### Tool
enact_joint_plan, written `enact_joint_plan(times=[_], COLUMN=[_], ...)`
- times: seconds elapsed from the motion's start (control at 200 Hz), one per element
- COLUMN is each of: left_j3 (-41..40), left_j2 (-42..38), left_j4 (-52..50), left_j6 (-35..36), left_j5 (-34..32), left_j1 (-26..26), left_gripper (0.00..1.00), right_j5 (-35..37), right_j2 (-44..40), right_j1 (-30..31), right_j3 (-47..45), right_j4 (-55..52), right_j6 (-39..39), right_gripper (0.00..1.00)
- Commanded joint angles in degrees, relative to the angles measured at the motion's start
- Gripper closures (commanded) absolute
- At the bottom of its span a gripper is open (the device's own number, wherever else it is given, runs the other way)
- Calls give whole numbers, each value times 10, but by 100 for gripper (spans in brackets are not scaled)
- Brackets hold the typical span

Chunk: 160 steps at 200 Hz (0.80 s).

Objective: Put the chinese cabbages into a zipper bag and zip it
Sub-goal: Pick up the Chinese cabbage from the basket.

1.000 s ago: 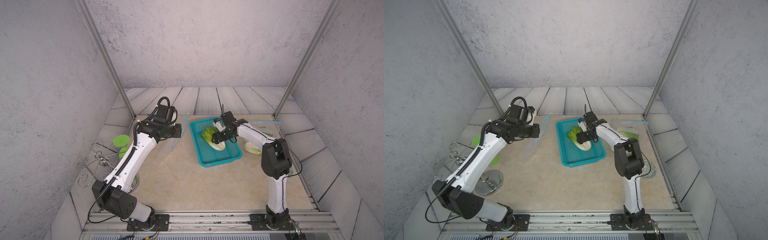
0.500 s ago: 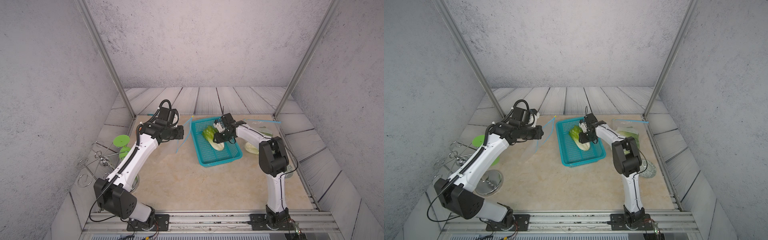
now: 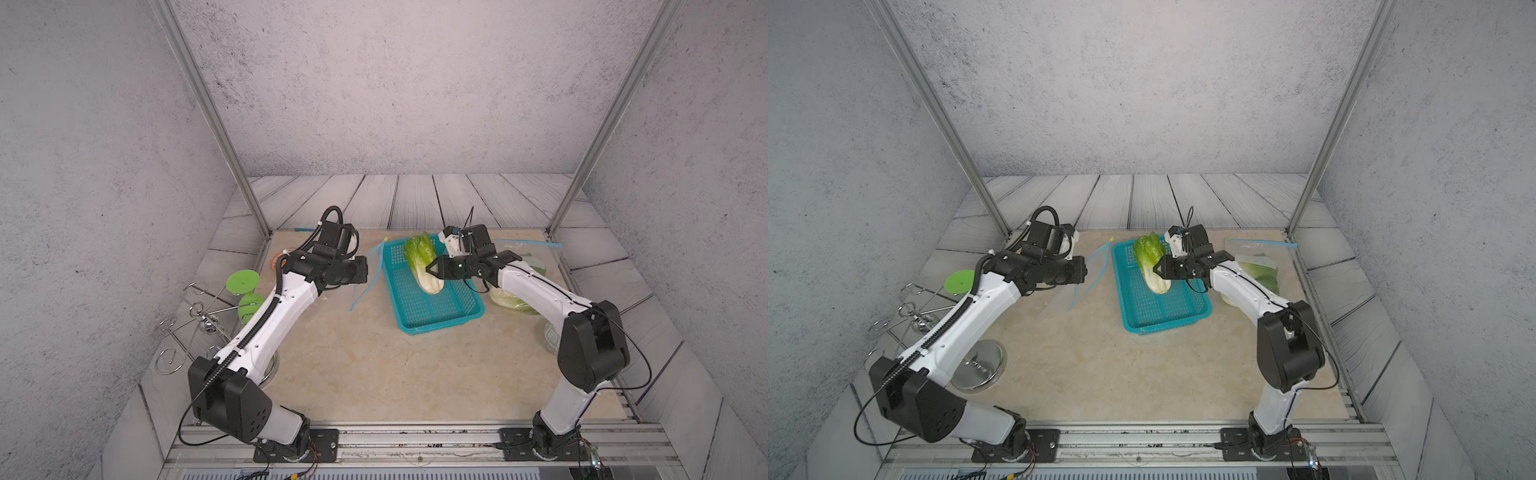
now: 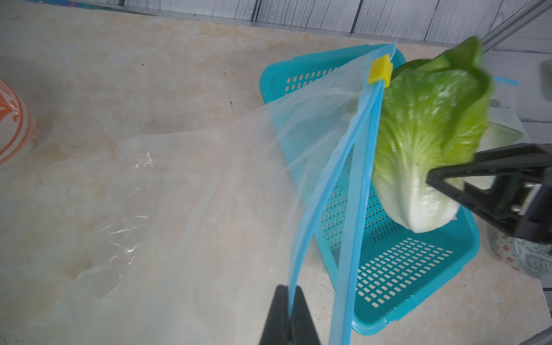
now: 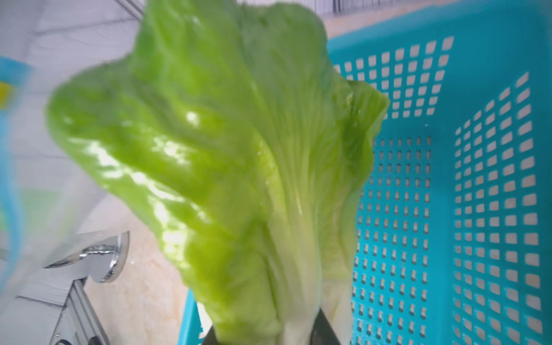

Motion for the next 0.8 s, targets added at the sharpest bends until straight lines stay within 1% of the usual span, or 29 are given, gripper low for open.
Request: enact_joint_plan(times=[0.0, 0.11, 0.175, 0.325, 0.415, 0.48, 0.681, 0.796], left_j3=[-10, -17, -30, -87, -107, -109, -110, -110], left_j2=[-11, -2, 1, 2, 9, 15, 17, 15], left_j4=[9, 8, 15, 60, 83, 84, 73, 72], left_j6=[-2, 9, 9, -31, -51, -57, -53, -53], left_j5=[-46, -91, -96, -55, -17, -2, -11, -16], left_j1=[-24, -54, -70, -83, -87, -90, -94, -97], left_gripper=[100, 100, 100, 100, 100, 100, 100, 100], right_j5=[-28, -26, -14, -4, -1, 0, -22, -45], right_j2=[-69, -127, -160, -198, -206, -209, -232, -256], right_j1=[2, 3, 2, 1, 1, 0, 0, 1], right_j3=[-36, -84, -107, -122, -127, -134, -149, -155], right_j4=[15, 9, 0, -31, -38, -37, -19, 15], right_j6=[51, 68, 70, 65, 66, 74, 113, 160], right_gripper=[82, 82, 82, 82, 81, 81, 82, 85])
